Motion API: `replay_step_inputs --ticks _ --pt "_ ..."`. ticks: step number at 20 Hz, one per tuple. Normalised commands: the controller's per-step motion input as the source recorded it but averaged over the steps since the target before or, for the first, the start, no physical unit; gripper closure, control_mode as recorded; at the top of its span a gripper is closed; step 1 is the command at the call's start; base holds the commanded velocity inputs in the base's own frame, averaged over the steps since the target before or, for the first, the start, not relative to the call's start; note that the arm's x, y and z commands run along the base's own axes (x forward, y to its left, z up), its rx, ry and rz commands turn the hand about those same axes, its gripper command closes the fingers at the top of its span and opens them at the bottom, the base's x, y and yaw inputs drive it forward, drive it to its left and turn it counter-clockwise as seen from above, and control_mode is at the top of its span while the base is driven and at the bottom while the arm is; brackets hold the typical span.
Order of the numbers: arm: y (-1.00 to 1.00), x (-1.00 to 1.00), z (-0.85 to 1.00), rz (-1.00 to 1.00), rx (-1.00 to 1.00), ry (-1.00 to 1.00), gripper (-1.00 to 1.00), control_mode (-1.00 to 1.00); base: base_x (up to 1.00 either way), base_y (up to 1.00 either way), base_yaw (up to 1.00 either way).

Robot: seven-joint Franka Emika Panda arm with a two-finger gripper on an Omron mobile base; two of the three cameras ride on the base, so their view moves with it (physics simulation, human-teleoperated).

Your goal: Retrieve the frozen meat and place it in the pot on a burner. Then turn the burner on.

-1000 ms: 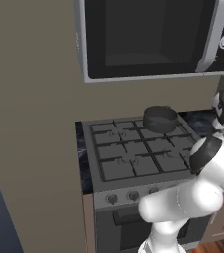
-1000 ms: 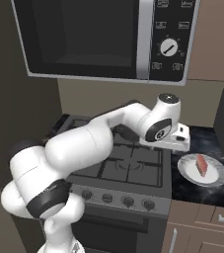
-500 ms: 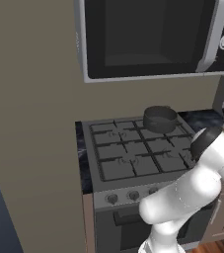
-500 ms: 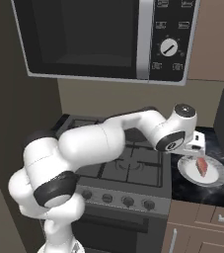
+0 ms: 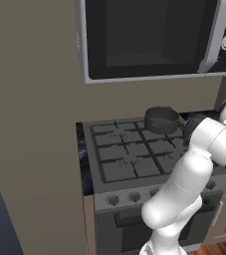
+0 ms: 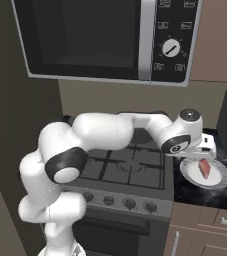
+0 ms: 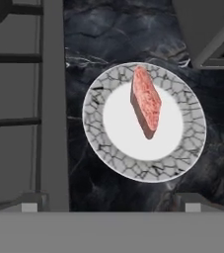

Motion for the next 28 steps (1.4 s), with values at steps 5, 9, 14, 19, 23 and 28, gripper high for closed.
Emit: replay_step_inputs --ticks 5,9,14,19,23,28 --pt "-0.45 0.25 -0.24 0.0 -0.04 0.01 -1.0 -1.0 0.0 0.0 0.0" --pt "-0.39 0.06 -0.06 0.0 0.0 0.03 -1.0 -1.0 0.0 0.0 0.0" --pt "-0.35 0.06 0.0 0.0 0.0 0.03 -1.0 -1.0 0.0 0.0 0.0" --pt "-0.23 0.04 0.0 0.0 0.0 0.02 -1.0 -1.0 0.0 0.0 0.0" --pt "0.01 0.03 -0.01 0.0 0.0 -0.02 -1.0 -1.0 0.0 0.0 0.0" --pt "0.11 0.17 -0.09 0.0 0.0 0.0 -1.0 -1.0 0.0 0.0 0.0"
